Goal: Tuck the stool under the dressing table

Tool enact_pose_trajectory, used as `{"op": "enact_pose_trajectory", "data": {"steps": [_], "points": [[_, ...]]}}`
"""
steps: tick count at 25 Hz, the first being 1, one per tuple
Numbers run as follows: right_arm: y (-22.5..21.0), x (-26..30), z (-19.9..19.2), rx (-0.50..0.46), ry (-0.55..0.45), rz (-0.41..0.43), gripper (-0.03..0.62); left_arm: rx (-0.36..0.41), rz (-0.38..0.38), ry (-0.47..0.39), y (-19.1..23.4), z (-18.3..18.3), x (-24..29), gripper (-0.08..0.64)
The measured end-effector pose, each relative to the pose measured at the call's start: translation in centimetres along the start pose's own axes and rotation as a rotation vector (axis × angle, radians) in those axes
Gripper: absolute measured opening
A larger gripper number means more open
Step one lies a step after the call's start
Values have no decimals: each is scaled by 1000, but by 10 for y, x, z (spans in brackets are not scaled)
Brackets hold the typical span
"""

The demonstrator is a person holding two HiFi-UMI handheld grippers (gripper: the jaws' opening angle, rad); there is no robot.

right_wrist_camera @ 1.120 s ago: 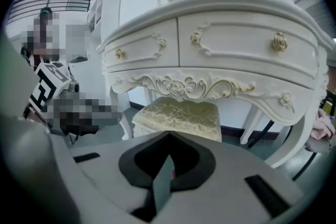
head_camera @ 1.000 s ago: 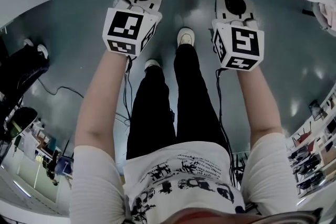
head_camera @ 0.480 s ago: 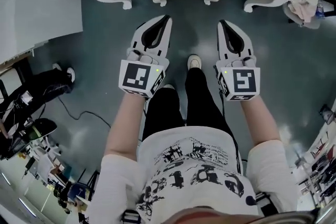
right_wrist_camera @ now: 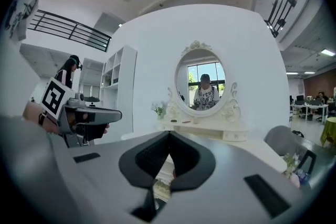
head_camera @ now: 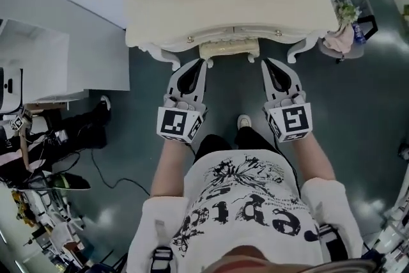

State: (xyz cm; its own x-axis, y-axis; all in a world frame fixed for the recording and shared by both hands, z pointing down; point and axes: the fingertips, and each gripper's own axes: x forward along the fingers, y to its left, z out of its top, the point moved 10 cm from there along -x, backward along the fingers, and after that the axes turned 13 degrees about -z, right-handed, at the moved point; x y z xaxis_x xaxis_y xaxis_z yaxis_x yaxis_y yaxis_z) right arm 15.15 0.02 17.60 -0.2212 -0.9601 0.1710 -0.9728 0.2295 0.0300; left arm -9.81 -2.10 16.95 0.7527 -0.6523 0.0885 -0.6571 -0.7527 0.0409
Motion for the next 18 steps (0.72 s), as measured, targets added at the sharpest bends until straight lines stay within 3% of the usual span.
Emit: {"op": "enact_pose_trajectory", "data": {"steps": [4, 10, 18], "points": [[-11, -13, 41, -9, -46, -16, 17, 65, 11, -37, -1, 41, -8, 20], [-21, -28, 70, 7, -102, -22, 17, 108, 15, -84, -8, 81, -24, 20], [-34, -38, 73, 6, -103, -11, 17, 101, 19, -63, -21, 82, -24, 20]]}}
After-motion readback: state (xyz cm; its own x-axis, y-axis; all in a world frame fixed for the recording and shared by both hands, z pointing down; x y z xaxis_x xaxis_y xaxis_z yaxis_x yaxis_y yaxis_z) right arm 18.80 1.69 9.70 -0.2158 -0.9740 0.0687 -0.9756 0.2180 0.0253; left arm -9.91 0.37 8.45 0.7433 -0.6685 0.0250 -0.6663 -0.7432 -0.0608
